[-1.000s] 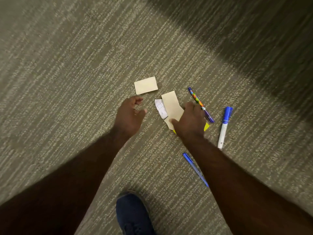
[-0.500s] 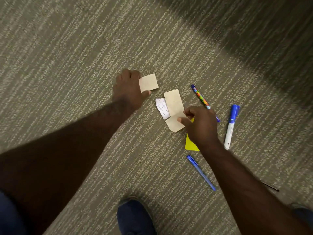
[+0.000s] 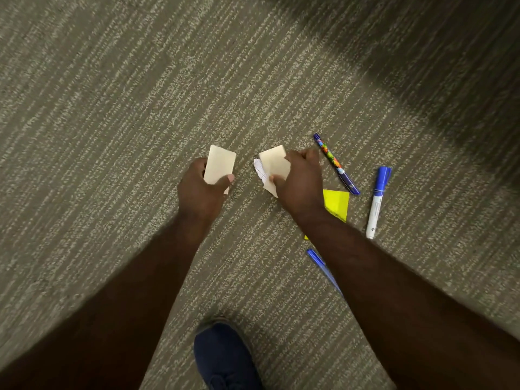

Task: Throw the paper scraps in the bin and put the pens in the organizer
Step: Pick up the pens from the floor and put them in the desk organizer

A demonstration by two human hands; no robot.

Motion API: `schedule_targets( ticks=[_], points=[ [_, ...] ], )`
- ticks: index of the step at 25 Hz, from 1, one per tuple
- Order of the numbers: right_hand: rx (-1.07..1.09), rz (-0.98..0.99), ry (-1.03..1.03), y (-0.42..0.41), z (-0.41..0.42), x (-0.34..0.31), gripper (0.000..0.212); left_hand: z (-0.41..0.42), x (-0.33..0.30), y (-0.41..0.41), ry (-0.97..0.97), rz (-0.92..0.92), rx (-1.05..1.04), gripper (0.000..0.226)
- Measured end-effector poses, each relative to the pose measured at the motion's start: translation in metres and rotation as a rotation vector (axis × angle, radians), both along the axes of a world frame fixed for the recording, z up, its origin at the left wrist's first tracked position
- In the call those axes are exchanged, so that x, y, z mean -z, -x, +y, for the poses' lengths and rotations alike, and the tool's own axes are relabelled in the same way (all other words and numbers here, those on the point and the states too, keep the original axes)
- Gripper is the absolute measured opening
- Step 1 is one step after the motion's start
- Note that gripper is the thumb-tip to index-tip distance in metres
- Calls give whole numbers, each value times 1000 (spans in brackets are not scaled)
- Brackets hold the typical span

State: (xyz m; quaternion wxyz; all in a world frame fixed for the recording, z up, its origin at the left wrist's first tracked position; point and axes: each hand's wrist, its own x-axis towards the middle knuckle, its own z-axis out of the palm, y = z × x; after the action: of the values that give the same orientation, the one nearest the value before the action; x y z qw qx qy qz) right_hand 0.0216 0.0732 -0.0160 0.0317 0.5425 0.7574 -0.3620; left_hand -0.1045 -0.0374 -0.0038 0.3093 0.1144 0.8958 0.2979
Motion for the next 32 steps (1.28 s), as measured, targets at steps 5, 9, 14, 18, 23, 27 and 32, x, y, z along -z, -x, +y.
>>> schedule_targets(
  ticks=[5, 9, 14, 18, 23, 27, 32],
  points=[
    [178, 148, 85, -9, -4, -6, 32, 3, 0, -10, -1, -11, 187, 38],
    [448, 309, 77, -44, -12, -22, 36, 28, 6, -19, -28, 65, 486, 40],
    [657, 426, 183, -88, -21, -33, 24, 42, 15, -48, 76, 227, 636, 30],
    [694, 442, 164, -96, -13, -35, 19, 39, 12, -61, 1, 153, 474, 27],
    [761, 609, 423, -97, -1, -59, 9, 30, -10, -75, -98, 14, 331, 24],
    [710, 729, 708, -110, 2, -102, 20, 40, -51, -102, -191, -195, 256, 12],
    [723, 803, 854, -148, 35, -168, 17, 75, -129, -153, -333, -380, 348, 27]
  ],
)
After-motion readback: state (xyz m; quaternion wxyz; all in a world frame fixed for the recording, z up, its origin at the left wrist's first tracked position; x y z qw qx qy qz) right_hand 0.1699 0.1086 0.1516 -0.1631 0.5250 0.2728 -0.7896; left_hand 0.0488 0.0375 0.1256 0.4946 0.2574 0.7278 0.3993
